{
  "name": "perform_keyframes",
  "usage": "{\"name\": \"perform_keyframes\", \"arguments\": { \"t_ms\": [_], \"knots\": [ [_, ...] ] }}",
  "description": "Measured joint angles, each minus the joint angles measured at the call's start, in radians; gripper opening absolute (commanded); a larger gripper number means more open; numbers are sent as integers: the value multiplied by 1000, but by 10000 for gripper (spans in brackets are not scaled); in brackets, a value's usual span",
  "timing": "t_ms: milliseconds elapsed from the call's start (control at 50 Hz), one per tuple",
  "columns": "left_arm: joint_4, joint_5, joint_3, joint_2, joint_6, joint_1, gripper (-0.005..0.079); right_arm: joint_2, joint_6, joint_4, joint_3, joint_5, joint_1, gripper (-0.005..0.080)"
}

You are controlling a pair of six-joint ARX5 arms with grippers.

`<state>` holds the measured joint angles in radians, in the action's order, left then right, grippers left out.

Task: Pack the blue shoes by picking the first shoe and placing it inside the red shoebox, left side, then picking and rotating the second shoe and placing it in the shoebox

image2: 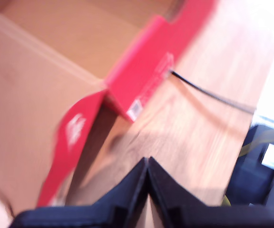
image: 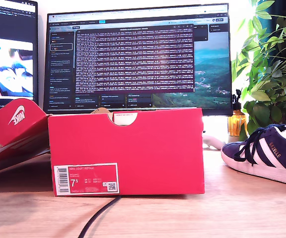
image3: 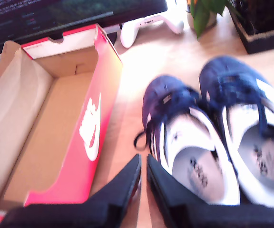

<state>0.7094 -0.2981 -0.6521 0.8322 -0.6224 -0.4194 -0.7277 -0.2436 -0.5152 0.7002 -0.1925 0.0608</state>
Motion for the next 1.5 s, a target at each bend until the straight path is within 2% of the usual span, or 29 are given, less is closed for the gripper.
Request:
{"name": "perform_keyframes", "arguments": {
  "t_ms": [180, 260, 340, 420, 540, 680, 740, 1100, 1200, 1500],
  "knots": [
    [-42, 123, -1, 138, -248, -81, -19, -187, 36, -94, 145, 16, 0, 1],
    [-71, 231, -1, 199, -291, -104, -19, -271, 45, -163, 215, 17, 0, 1],
    [-127, 284, -1, 237, -321, -125, -19, -358, 63, -248, 293, 17, 0, 9],
    [-190, 292, -1, 253, -383, -134, -19, -437, 86, -307, 353, 18, 7, 24],
    [-266, 298, -1, 283, -402, -139, -19, -527, 88, -367, 392, 19, 21, 34],
    [-314, 299, -1, 336, -425, -139, -19, -592, 104, -377, 392, 19, 37, 144],
    [-337, 299, -1, 357, -434, -139, -19, -615, 112, -377, 392, 19, 40, 166],
    [-409, 299, -1, 383, -481, -142, -19, -678, 244, -364, 392, 21, 62, 205],
    [-412, 299, -1, 383, -481, -144, -19, -696, 255, -367, 392, 48, 66, 205],
    [-415, 299, -1, 383, -481, -144, -19, -861, 297, -413, 392, 76, 66, 204]
  ]
}}
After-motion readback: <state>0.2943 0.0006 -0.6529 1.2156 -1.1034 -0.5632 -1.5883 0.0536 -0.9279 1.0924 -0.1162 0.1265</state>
